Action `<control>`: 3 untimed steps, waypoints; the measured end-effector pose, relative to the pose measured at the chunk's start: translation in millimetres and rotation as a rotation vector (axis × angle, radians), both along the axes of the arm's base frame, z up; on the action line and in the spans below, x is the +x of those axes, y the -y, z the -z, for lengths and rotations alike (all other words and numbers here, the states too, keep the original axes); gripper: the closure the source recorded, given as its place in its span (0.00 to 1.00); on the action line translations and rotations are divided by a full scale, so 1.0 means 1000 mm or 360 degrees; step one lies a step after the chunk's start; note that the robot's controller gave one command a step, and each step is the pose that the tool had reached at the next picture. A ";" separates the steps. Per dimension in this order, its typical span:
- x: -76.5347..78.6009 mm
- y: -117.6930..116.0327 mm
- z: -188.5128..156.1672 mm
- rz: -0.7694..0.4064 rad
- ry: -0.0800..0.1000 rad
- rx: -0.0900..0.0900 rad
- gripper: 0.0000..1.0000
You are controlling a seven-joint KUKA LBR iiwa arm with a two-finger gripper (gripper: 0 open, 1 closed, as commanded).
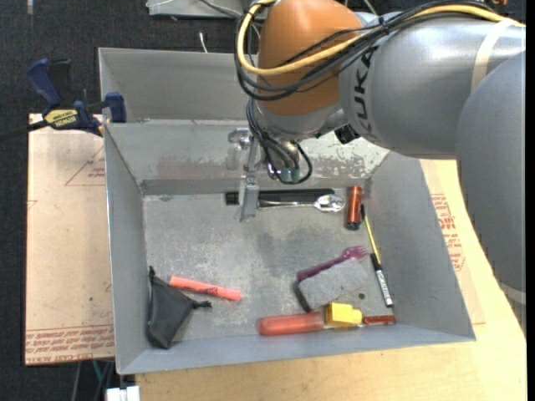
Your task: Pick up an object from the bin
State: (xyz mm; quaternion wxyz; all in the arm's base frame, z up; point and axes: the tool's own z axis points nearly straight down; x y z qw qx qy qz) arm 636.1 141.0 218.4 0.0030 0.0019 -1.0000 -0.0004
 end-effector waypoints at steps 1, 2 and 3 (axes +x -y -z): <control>0.001 0.001 -0.005 0.0005 0.0014 0.0001 0.00; -0.071 -0.065 0.132 -0.0036 0.0011 0.0004 0.00; -0.077 -0.078 0.091 -0.0120 0.0029 0.0003 0.00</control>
Offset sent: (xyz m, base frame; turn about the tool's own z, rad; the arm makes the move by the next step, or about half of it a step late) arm -0.0796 0.0724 -0.1484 -0.0242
